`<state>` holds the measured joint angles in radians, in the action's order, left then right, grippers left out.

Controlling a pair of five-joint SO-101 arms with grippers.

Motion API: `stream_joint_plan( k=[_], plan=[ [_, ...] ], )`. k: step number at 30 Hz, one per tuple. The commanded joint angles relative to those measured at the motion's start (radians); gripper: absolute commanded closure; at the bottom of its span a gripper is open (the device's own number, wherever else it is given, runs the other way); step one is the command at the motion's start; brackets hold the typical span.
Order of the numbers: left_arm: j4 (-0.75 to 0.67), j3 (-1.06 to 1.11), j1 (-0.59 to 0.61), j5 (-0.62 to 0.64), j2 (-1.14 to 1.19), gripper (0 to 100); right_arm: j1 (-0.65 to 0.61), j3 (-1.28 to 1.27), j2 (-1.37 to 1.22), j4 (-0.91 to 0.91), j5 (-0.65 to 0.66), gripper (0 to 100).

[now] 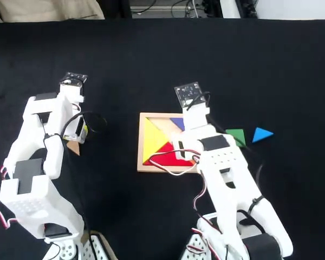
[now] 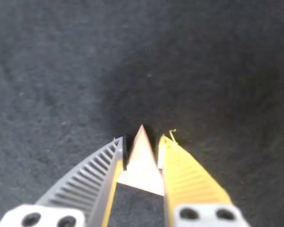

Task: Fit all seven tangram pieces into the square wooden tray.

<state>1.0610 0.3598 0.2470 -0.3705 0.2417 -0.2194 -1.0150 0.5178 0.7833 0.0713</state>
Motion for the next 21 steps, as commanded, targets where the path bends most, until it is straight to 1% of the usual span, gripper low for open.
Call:
stream_joint_plan(
  k=[1,8,12,15,18,20,21],
  plan=[
    [0.008,-0.036,-0.001,-0.009,0.002,88,0.015,0.005,0.036,-0.014,0.012,98.7],
    [0.009,-0.036,-0.007,0.002,-0.006,88,0.015,0.005,0.036,-0.014,0.012,98.7],
    [0.061,-0.027,0.004,0.121,-0.115,78,0.015,0.005,0.036,-0.014,0.012,98.7],
    [0.114,-0.015,0.004,0.213,-0.233,79,0.015,0.007,0.036,-0.014,0.012,98.7],
    [0.12,0.074,-0.001,0.302,-0.336,79,0.015,0.008,0.036,-0.011,0.012,98.6],
    [0.086,0.162,-0.01,0.31,-0.381,79,0.015,0.008,0.036,-0.011,0.015,98.6],
    [0.037,0.209,-0.015,0.299,-0.387,79,0.015,0.007,0.036,-0.011,0.028,98.6]
  ],
)
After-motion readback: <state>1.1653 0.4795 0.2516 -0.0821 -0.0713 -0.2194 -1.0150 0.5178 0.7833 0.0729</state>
